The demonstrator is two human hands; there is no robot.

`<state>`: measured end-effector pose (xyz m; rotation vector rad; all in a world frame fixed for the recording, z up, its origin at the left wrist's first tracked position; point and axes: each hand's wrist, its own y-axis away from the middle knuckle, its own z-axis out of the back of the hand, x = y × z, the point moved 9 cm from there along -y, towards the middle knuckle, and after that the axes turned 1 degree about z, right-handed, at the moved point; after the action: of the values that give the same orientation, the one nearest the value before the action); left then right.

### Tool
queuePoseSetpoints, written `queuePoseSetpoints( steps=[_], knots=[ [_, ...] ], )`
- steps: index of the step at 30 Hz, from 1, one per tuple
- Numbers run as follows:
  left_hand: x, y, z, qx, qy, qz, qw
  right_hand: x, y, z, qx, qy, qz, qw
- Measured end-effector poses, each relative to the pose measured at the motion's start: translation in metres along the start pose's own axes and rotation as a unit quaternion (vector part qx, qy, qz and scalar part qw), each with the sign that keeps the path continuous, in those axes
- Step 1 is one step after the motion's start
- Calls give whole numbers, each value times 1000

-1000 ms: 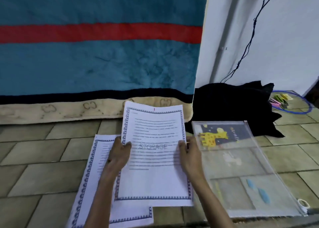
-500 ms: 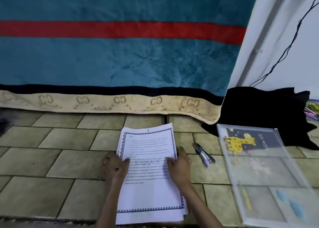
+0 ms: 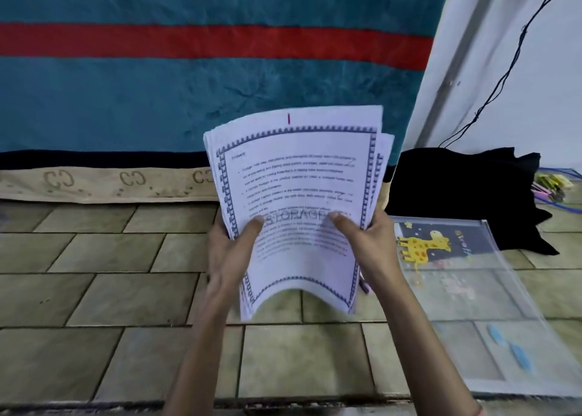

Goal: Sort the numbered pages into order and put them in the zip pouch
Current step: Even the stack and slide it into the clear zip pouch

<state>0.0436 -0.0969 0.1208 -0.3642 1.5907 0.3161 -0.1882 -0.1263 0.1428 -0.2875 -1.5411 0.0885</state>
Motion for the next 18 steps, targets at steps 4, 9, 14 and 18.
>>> queuePoseSetpoints(
  steps=[4,9,14,18],
  knots=[
    [29,9,-7,1,-29,8,1000,-20,13,7,-30,13,-4,999],
    [73,14,-2,-6,-67,53,996,-67,37,5,-15,-6,-85,996],
    [70,17,-2,12,-82,50,995,-66,34,6,-18,-37,-56,998],
    [71,13,-5,55,-115,76,989,-71,38,6,-15,-30,-62,998]
  ],
)
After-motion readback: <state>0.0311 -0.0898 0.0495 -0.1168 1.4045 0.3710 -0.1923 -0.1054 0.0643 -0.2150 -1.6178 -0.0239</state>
